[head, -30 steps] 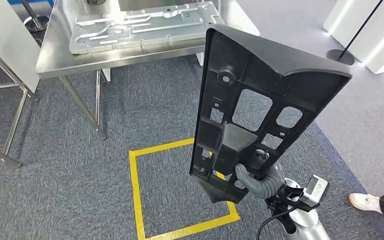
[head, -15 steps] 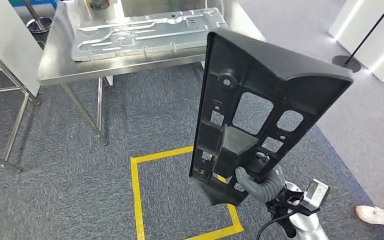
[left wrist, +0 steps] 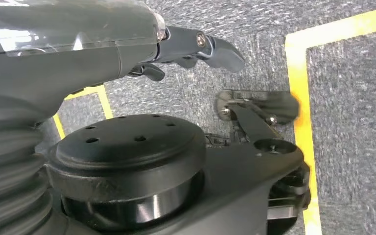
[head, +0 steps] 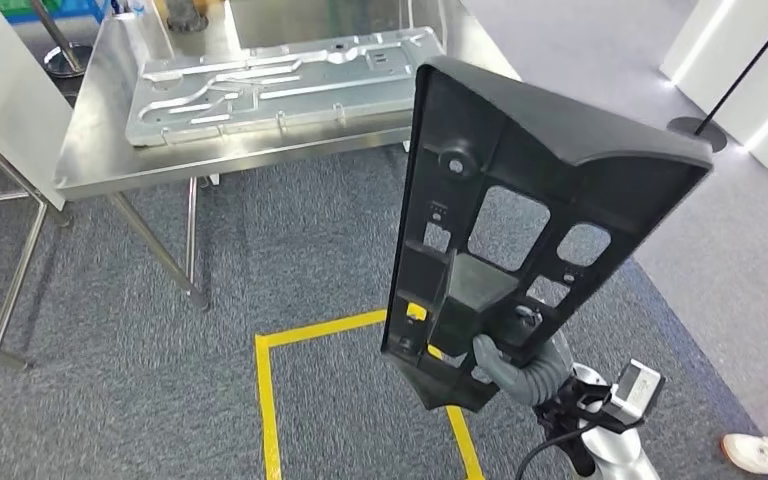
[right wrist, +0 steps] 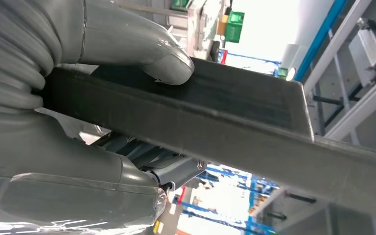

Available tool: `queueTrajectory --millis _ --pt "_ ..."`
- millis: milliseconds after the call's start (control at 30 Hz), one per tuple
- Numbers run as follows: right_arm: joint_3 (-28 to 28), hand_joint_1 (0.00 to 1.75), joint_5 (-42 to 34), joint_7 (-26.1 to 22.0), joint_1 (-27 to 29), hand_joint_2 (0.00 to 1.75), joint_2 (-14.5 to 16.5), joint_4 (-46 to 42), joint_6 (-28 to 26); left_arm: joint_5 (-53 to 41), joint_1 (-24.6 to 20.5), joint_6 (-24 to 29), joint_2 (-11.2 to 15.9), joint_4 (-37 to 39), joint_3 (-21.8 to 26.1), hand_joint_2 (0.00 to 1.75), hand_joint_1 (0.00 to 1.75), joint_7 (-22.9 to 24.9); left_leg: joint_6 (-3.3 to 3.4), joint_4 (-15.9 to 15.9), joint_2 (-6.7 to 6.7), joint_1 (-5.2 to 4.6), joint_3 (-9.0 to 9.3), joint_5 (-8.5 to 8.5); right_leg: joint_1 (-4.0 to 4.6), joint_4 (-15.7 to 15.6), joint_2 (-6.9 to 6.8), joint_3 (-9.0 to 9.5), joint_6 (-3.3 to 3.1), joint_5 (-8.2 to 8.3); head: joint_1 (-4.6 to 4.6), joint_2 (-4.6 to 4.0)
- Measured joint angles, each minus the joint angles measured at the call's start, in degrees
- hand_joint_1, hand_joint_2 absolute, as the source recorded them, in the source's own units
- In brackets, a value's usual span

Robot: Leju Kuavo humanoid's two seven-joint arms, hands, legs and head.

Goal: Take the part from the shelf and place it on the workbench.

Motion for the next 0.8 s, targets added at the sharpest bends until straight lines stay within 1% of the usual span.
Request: queueTrajectory --millis 67,100,133,167,233,267,300,333,367,400,433,467,533,567,600,633,667,733,767,800 --pt "0.0 1.41 0.0 0.0 0.0 1.75 0.0 0.0 0.0 0.1 0.1 0.0 0.0 0.0 0.0 1.75 0.00 0.0 0.74 -1.5 -0.09 -0.03 1.35 0.14 -0.14 0.1 -0.01 0.55 0.71 0.30 0.00 0.00" --pt "-0.1 1.41 0.0 0.0 -0.2 1.75 0.0 0.0 0.0 0.1 0.1 0.0 0.0 0.0 0.0 1.75 0.00 0.0 1.06 -2.4 -0.12 0.11 2.39 0.06 -0.16 1.3 -0.02 0.35 0.95 0.25 0.01 0.00" --pt "-0.1 1.41 0.0 0.0 -0.4 1.75 0.0 -0.1 0.0 0.1 0.1 0.0 0.0 0.0 0.0 1.75 0.00 0.0 1.32 -3.0 -0.15 0.25 3.40 -0.08 -0.19 3.4 -0.02 -0.60 1.12 -0.30 0.01 0.00" --pt "-0.1 1.41 0.0 0.0 -0.5 1.75 0.0 -0.1 0.0 0.1 0.0 0.0 0.0 0.0 0.0 1.75 0.00 0.0 1.50 -3.4 -0.15 0.32 4.13 -0.36 -0.26 6.5 0.00 -2.43 1.28 -1.33 0.02 0.00" --pt "-0.2 1.41 -0.1 0.0 -0.7 1.75 0.0 0.0 0.1 0.1 -0.2 0.0 0.0 0.0 0.0 1.75 0.00 0.0 1.67 -3.5 -0.20 0.33 4.97 -1.17 -0.29 13.3 0.01 -7.56 1.62 -4.02 0.01 0.00" --pt "-0.2 1.41 0.0 0.0 -0.7 1.75 0.0 0.0 0.1 0.1 -0.1 0.0 0.0 0.0 0.0 1.75 0.00 0.0 1.64 -3.5 -0.23 0.33 5.45 -1.67 -0.34 15.1 0.00 -9.63 1.76 -4.63 0.01 0.00" --pt "-0.2 1.41 0.0 0.0 -0.7 1.75 0.0 0.0 0.1 0.1 -0.1 0.0 -0.1 0.0 0.0 1.75 0.00 0.0 1.58 -3.4 -0.27 0.34 6.08 -2.20 -0.42 14.9 -0.01 -10.79 1.82 -4.02 0.01 0.00" --pt "-0.2 1.41 0.0 0.0 -0.7 1.75 0.0 0.0 0.0 0.1 0.0 0.0 -0.1 0.0 0.0 1.75 0.00 0.0 1.47 -3.4 -0.31 0.36 6.86 -2.81 -0.54 12.9 -0.02 -10.94 1.94 -2.02 0.01 0.00" --pt "-0.2 1.41 0.0 0.0 -0.7 1.75 0.0 0.0 0.1 0.1 0.0 0.0 -0.1 0.0 0.0 1.75 0.00 0.0 1.29 -3.3 -0.34 0.38 7.68 -3.49 -0.67 9.3 -0.04 -10.28 1.98 1.11 0.01 0.00" --pt "-0.2 1.41 0.0 0.0 -0.7 1.75 0.0 0.1 0.1 0.1 0.0 0.0 -0.1 0.0 0.0 1.75 0.00 0.0 1.02 -3.1 -0.35 0.37 8.38 -4.18 -0.71 5.9 -0.05 -9.61 1.95 3.87 0.01 0.00" --pt "-0.2 1.41 0.0 0.0 -0.7 1.75 0.0 0.1 0.1 0.1 -0.1 0.0 -0.1 0.0 0.0 1.75 0.00 0.0 0.69 -2.9 -0.39 0.37 8.74 -4.78 -0.59 3.3 -0.06 -9.14 1.76 5.71 0.02 0.00" --pt "-0.2 1.41 0.0 0.0 -0.7 1.75 0.0 0.2 0.1 0.1 -0.2 0.0 -0.1 0.0 0.0 1.75 0.00 0.0 0.33 -2.8 -0.39 0.36 8.80 -5.26 -0.43 1.9 -0.05 -9.03 1.43 6.84 0.03 0.00" --pt "-0.2 1.41 0.0 0.0 -0.8 1.75 0.0 0.2 0.1 0.1 -0.3 0.0 -0.1 0.0 0.0 1.75 0.00 0.0 -0.32 -2.6 -0.41 0.36 8.73 -5.62 -0.12 1.4 0.00 -9.16 0.56 6.85 0.05 0.00" --pt "-0.2 1.41 0.0 0.0 -0.8 1.75 0.0 0.2 0.2 0.1 -0.3 0.0 -0.1 0.0 0.0 1.75 0.00 0.0 -0.57 -2.2 -0.34 0.42 8.62 -5.70 -0.18 1.2 0.02 -8.90 0.23 6.96 0.05 0.00" --pt "-0.2 1.41 0.0 0.0 -0.9 1.75 0.0 0.2 0.3 0.1 -0.4 0.0 -0.1 0.0 0.0 1.75 0.00 0.0 -0.78 -0.9 -0.27 0.49 8.15 -5.76 -0.24 0.9 0.02 -8.44 -0.08 6.80 0.04 0.00" --pt "-0.2 1.41 -0.1 0.0 -1.0 1.75 0.0 0.2 0.3 0.1 -0.4 0.0 -0.1 0.0 0.0 1.75 0.00 0.0 -1.02 1.5 -0.20 0.60 6.92 -6.11 -0.30 0.6 -0.01 -7.90 -0.35 6.63 0.05 0.00" --pt "-0.2 1.41 -0.1 0.0 -1.1 1.75 0.0 0.2 0.4 0.1 -0.5 0.0 -0.1 0.0 0.0 1.75 0.00 0.0 -1.30 5.0 -0.13 0.77 4.94 -6.96 -0.34 0.4 -0.05 -7.37 -0.57 6.37 0.04 0.00" --pt "-0.2 1.41 -0.1 -0.1 -1.3 1.75 0.0 0.2 0.5 0.1 -0.4 0.0 -0.1 0.0 0.0 1.75 0.00 -0.1 -1.79 12.6 -0.08 1.08 0.05 -9.85 -0.23 0.3 -0.09 -6.51 -0.81 5.66 0.04 0.00" --pt "-0.2 1.41 -0.1 -0.1 -1.3 1.75 0.0 0.2 0.6 0.1 -0.3 0.0 -0.1 0.0 0.0 1.75 0.00 -0.1 -1.95 14.8 -0.08 1.21 -1.87 -10.91 -0.18 0.3 -0.07 -6.05 -0.82 5.26 0.03 0.00" --pt "-0.2 1.41 0.0 -0.1 -1.3 1.75 0.0 0.2 0.7 0.1 -0.2 0.0 -0.1 0.0 0.0 1.75 0.00 -0.1 -1.97 15.1 -0.08 1.30 -2.91 -10.79 -0.15 0.3 -0.03 -5.49 -0.80 4.83 0.03 0.00"
